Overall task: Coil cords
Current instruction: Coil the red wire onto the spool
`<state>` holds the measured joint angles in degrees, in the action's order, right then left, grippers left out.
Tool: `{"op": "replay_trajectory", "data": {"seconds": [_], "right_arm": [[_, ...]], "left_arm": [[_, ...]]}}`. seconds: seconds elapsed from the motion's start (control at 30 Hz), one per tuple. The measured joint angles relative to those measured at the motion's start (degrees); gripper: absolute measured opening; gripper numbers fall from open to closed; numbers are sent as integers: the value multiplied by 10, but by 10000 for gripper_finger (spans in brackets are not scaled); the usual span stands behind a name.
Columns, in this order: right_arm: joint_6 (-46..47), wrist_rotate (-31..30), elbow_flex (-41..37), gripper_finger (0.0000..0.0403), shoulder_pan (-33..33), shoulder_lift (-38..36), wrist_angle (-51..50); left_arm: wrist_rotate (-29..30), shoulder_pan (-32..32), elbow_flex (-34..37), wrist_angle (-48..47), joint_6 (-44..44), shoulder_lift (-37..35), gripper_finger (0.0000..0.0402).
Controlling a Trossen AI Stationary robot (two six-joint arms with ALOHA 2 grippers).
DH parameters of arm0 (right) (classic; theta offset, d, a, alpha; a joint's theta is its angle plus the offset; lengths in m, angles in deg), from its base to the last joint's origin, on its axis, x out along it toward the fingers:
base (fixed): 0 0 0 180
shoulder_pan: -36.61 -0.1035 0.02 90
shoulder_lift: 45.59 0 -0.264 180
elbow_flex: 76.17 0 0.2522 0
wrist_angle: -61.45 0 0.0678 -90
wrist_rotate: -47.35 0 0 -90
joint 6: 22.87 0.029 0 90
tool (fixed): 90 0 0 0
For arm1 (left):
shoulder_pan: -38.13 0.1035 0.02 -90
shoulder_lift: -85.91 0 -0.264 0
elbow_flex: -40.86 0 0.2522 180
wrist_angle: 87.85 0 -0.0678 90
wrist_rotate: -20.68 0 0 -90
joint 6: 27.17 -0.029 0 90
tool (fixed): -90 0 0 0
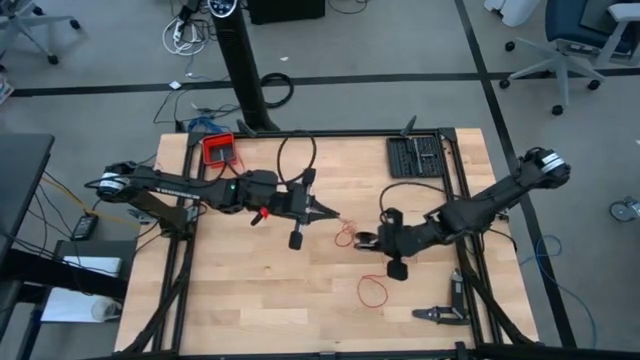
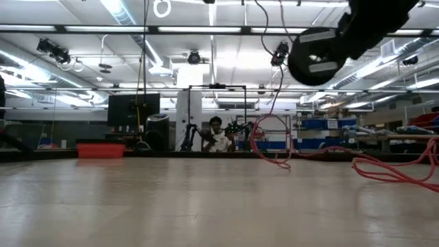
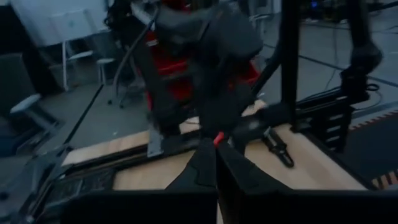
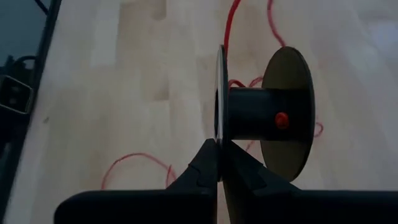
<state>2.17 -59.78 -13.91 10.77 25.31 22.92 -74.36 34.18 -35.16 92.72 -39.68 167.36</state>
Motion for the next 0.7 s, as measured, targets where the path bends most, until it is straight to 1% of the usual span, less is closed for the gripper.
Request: {"op": "replay_trajectory", "data": {"seconds": [0.17,0.27,0.47,0.57,0.7], "right_arm": [[-86,53,-4,5,28,55,117],[-131,65,-5,5,37,84,187],[-204,50,-5,5,44,122,296],[-237,41,-5,5,41,126,335],[-266,14,-4,5,32,121,376]], "left_arm": [[-2,1,0,4,-21,0,0],[-2,0,0,5,-21,0,0],[2,-8,0,5,-20,4,0],[9,-10,7,4,-11,9,0],[19,-10,19,5,16,17,0]]}}
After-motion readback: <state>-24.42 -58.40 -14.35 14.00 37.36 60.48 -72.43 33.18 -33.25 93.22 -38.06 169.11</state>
